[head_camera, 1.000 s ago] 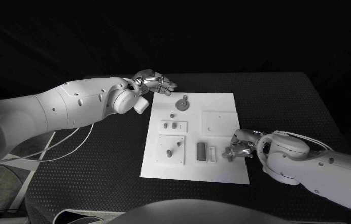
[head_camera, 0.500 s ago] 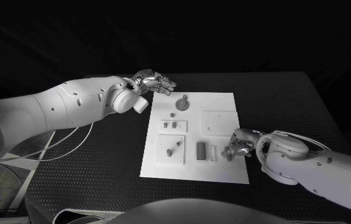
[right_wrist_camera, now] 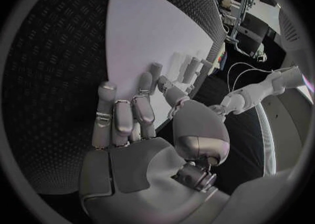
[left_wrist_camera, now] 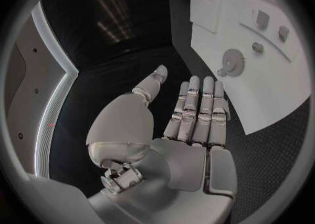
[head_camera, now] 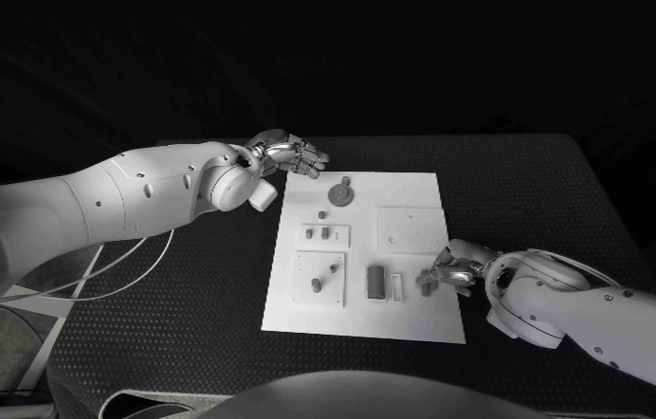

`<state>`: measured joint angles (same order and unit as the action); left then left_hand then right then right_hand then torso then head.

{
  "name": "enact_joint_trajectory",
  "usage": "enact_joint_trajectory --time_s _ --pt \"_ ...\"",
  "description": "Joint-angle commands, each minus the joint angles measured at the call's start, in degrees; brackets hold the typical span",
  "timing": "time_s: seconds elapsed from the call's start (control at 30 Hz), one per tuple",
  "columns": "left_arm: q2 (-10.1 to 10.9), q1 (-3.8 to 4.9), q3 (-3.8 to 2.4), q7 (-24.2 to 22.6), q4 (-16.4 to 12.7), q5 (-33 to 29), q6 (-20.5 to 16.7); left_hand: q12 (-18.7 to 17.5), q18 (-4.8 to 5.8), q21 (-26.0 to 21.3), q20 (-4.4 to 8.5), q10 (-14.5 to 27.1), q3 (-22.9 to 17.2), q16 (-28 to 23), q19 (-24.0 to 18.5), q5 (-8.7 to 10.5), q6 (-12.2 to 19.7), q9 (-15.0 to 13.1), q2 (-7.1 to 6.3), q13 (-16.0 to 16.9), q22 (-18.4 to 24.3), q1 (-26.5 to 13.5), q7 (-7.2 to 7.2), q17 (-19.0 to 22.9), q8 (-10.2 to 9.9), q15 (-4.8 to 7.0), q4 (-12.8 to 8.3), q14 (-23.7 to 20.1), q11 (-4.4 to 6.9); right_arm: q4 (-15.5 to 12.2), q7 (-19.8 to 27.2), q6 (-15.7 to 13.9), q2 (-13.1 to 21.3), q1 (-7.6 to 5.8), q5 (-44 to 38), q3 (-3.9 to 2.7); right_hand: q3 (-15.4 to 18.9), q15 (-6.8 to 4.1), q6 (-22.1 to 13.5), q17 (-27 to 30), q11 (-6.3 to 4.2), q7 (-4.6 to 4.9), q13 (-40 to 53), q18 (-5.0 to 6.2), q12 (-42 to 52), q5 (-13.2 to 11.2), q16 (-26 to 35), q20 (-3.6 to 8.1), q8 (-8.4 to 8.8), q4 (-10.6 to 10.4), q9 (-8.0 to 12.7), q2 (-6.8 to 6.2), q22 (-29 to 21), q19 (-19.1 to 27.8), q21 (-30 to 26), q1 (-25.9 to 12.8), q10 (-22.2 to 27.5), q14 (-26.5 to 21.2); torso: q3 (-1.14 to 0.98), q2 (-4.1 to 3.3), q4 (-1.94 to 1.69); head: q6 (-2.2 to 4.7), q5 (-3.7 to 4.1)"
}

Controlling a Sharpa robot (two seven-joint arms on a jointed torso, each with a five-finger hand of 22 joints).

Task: Assemble the parts on the task board

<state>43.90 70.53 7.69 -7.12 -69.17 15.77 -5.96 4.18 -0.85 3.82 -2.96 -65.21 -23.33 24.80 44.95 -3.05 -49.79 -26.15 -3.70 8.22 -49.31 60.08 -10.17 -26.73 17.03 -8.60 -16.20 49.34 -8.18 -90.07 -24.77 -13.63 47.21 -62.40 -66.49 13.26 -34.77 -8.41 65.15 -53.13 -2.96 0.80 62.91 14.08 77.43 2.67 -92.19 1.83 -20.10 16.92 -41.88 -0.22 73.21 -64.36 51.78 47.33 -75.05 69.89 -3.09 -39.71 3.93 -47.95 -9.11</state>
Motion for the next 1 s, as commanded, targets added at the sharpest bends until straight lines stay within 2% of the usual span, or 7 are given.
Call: enact_joint_trajectory --time_s 0.03,0.23,0.53,0.83,1.0 --pt "0.0 0.05 -0.03 -0.4 -0.1 0.2 0.7 -0.1 0.23 0.2 0.03 0.1 0.3 -0.3 -0.2 0.22 0.4 -0.1 -0.10 -0.1 0.1 -0.5 -0.09 -0.1 0.3 -0.06 0.0 -0.2 0.05 -0.6 0.4 -1.6 -0.3 0.85 8.0 0.77 0.1 -0.04 -1.9 -0.3 0.04 2.56 -0.1 0.92 -0.4 0.1 0.1 -0.07 4.63 0.0 -0.2 2.94 0.1 0.3 0.1 3.9 0.2 0.0 0.00 0.00 0.03 -0.03 0.01" --pt "0.0 0.05 -0.03 -0.4 -0.1 0.2 0.6 -0.1 0.23 0.2 0.03 0.1 0.3 -0.3 -0.3 0.22 0.4 -0.1 -0.12 -0.1 0.1 -0.5 -0.09 -0.1 0.3 -0.06 -0.1 -0.2 0.05 -2.0 0.8 -1.8 -0.2 0.55 9.7 0.71 0.2 -0.11 -1.8 -0.3 -0.04 2.47 0.0 0.92 -0.4 0.1 0.1 -0.05 4.60 0.0 -0.2 2.80 0.2 0.2 0.1 4.1 0.2 0.0 -0.02 0.00 0.01 -0.07 0.04" --pt "0.1 0.05 -0.03 -0.3 -0.2 0.3 0.6 -0.1 0.23 0.2 0.03 0.1 0.3 -0.3 -0.3 0.22 0.4 -0.1 -0.16 -0.1 0.1 -0.4 -0.08 -0.1 0.3 -0.06 -0.1 -0.2 0.05 -2.8 1.6 0.2 -0.8 0.51 11.9 0.69 0.3 -0.15 -1.8 0.0 -0.07 2.45 -0.1 0.92 -0.5 0.1 0.0 -0.05 4.62 0.0 -0.2 2.71 0.2 0.2 0.1 4.2 0.2 -0.1 0.00 -0.01 -0.01 -0.12 0.01" --pt "0.1 0.06 -0.03 -0.3 -0.2 0.3 0.6 -0.1 0.22 0.2 0.03 0.1 0.3 -0.3 -0.3 0.22 0.4 -0.1 -0.21 -0.1 0.1 -0.4 -0.08 -0.1 0.3 -0.06 -0.2 -0.2 0.05 -1.6 -0.1 2.0 -1.3 0.49 7.2 0.70 0.4 -0.18 -1.8 0.1 -0.06 2.46 -0.1 0.92 -0.5 0.1 0.1 -0.08 4.69 0.0 -0.2 2.60 0.2 0.3 0.0 4.2 0.2 -0.2 0.03 0.00 0.03 -0.12 -0.04" --pt "0.1 0.06 -0.03 -0.3 -0.3 0.3 0.6 -0.1 0.22 0.2 0.03 0.1 0.3 -0.3 -0.3 0.22 0.4 -0.1 -0.21 -0.1 0.1 -0.4 -0.08 -0.2 0.4 -0.06 -0.2 -0.2 0.05 -0.9 -1.6 3.3 -1.8 0.48 3.1 0.70 0.6 -0.19 -1.8 0.0 -0.04 2.48 -0.1 0.92 -0.6 0.1 0.1 -0.14 4.76 0.0 -0.1 2.50 0.2 0.3 0.0 4.0 0.2 -0.2 -0.02 -0.02 0.03 -0.15 -0.03"
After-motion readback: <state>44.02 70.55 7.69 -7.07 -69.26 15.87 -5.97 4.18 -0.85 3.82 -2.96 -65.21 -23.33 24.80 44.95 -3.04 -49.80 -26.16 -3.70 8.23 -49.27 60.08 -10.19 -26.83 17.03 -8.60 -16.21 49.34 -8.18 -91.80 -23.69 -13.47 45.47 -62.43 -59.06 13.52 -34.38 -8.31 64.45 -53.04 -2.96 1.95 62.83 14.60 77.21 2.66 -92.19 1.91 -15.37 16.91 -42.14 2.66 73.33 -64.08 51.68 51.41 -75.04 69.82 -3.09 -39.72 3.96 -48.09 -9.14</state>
